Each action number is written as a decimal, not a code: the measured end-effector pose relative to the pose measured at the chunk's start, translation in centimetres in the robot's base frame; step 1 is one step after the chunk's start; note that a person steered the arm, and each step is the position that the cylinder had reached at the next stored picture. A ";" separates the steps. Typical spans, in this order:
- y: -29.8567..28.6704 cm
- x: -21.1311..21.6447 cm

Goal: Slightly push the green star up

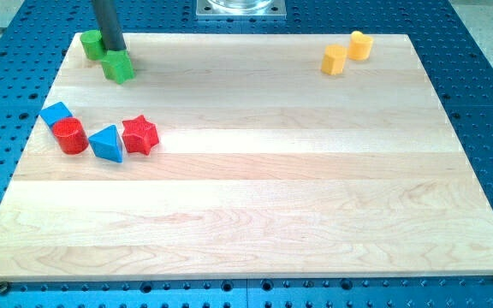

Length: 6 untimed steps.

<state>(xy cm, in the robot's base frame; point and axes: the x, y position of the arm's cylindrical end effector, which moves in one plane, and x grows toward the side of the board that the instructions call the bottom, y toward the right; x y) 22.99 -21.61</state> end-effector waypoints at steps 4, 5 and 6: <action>2.1 8.6; 2.9 7.5; 8.8 10.9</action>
